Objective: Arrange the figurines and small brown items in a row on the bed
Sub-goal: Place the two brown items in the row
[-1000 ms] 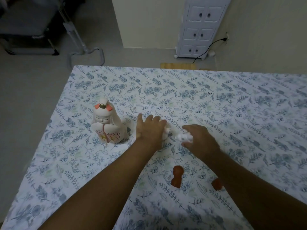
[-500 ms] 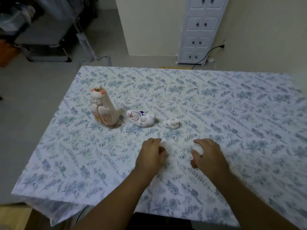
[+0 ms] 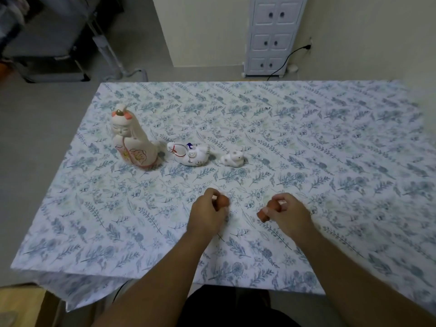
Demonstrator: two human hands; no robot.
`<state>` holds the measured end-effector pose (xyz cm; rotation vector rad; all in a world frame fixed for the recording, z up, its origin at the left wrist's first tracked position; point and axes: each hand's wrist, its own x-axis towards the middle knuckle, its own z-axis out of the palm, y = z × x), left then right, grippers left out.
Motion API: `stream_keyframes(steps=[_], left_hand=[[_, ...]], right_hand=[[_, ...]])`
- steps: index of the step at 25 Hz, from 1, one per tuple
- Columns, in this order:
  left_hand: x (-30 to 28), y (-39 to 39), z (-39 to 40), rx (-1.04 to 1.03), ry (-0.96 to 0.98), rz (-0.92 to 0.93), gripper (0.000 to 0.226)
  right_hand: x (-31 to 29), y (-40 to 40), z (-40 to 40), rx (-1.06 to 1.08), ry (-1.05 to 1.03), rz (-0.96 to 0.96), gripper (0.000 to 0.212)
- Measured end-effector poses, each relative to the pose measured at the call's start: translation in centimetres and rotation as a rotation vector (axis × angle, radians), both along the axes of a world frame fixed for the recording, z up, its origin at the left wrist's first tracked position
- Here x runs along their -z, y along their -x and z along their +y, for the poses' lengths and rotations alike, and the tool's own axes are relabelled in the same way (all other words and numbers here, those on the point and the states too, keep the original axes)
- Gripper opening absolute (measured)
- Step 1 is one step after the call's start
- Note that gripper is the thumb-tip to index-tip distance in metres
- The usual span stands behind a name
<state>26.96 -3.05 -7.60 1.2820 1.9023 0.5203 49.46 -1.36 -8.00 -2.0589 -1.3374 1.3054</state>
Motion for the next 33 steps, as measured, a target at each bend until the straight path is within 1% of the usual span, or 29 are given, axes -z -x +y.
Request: stream_keyframes(steps=[2,3,6,8,10,12,14,18,21,25,27,30,32,33], left_hand=[[-0.3,-0.1,0.2,-0.018,0.001,-0.069,0.028],[-0.4,-0.3,0.3,-0.016,-0.001,-0.099,0.030],[-0.8,-0.9,1.3,0.042,-0.026,-0.155,0.043],[-0.7,-1.6,2.5,0.093,-0.055,-0.146,0.047],[-0.4,-2.4,4.0,0.141,-0.098,-0.169,0.036],[-0.4,-3.5,5.3,0.166,-0.105,-0.215,0.025],[-0.6,-4.9,6.8,0.164,-0.102,-0.246,0.022],[-0.8,-8.1,9.7,0.131,-0.144,-0.265,0.017],[-0.6,-10.5,11.3,0.054,-0.182,-0.296,0.017],[0.1,-12.7,13.2,-0.034,-0.237,-0.269,0.020],[0.7,-13.3,14.1,-0.069,-0.251,-0.243,0.022],[1.7,-13.6,14.5,-0.083,-0.253,-0.146,0.025],[2.0,-13.4,14.3,-0.046,-0.284,-0.121,0.027],[2.2,-13.2,14.1,-0.027,-0.295,-0.119,0.024]], right_hand=[[-0.3,0.4,0.4,0.002,0.017,0.044,0.033],[-0.2,0.7,0.7,0.005,0.022,0.063,0.035],[-0.9,1.4,1.5,0.013,0.031,0.104,0.046],[-1.1,1.5,1.9,0.016,0.025,0.087,0.045],[-1.1,1.2,2.4,0.083,-0.003,0.083,0.042],[-1.7,0.9,3.0,0.129,-0.079,0.045,0.041],[-1.9,0.2,4.2,0.134,-0.160,0.001,0.041],[-1.4,-1.5,7.5,0.133,-0.248,0.019,0.045],[-0.8,-2.8,10.2,0.112,-0.303,-0.016,0.045],[0.0,-3.8,12.7,0.053,-0.411,-0.009,0.039],[0.6,-4.2,13.5,0.023,-0.434,0.000,0.039],[1.6,-4.9,14.1,-0.048,-0.395,0.023,0.040],[1.8,-5.6,13.8,-0.124,-0.362,0.051,0.042],[1.8,-5.9,13.7,-0.152,-0.349,0.075,0.042]])
